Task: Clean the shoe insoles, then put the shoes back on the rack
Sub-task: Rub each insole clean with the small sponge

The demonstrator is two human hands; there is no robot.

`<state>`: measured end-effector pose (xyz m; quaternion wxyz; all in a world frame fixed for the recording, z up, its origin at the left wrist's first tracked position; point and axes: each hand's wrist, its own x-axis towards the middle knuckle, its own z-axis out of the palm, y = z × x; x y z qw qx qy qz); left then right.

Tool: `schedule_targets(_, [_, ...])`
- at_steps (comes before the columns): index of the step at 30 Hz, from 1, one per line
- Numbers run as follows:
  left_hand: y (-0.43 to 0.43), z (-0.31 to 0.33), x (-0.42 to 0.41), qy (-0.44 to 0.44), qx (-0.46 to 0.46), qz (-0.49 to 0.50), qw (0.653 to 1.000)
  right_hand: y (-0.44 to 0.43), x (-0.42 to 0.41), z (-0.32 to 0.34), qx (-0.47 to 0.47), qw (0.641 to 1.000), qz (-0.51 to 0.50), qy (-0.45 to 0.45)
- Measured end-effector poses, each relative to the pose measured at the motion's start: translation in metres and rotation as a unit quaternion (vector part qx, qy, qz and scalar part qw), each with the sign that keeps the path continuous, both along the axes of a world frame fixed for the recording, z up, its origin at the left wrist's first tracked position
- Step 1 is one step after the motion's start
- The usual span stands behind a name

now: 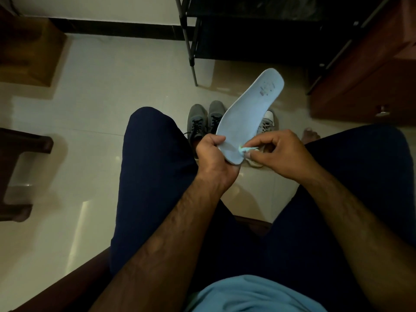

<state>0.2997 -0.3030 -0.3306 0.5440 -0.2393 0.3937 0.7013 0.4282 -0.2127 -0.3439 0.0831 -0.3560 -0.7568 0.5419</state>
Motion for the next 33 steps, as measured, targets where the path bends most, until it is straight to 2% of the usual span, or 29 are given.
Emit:
schedule_targets(6, [-0.001,0.002,-0.002,-0.013,-0.015,-0.018,1.000,-0.022,-0.015,0.010,-0.062,0.995,0.058,0.057])
schedule_targets(11, [0.001,-0.001,0.001,-0.008,-0.011,-0.002,1.000,-0.004,-0.013,-0.008,0.028,0.999,-0.045,0.002])
schedule_targets(14, [0.000,0.002,0.000,-0.010,-0.014,-0.016,1.000,-0.015,-0.013,0.001,-0.021,0.998,0.043,0.029])
schedule_targets(16, [0.000,0.001,-0.002,-0.012,-0.019,-0.013,1.000,-0.018,-0.013,0.003,-0.054,0.996,0.057,0.036])
schedule_targets(20, [0.000,0.000,-0.001,-0.018,-0.003,0.010,1.000,-0.003,-0.013,-0.010,0.061,0.996,-0.059,-0.010])
schedule_targets(25, [-0.001,0.001,-0.002,-0.020,-0.006,-0.013,1.000,-0.020,-0.012,0.007,-0.032,0.997,0.059,0.030])
schedule_targets(27, [-0.001,0.002,-0.002,-0.014,-0.004,-0.016,1.000,-0.014,-0.011,-0.001,-0.002,1.000,0.010,0.010])
schedule_targets(30, [-0.002,0.003,0.000,-0.014,0.001,-0.027,1.000,0.000,-0.011,-0.013,0.115,0.988,-0.079,-0.060])
schedule_targets(33, [-0.002,0.002,-0.002,-0.037,0.033,-0.017,0.999,-0.010,-0.015,-0.005,0.077,0.996,-0.027,-0.021])
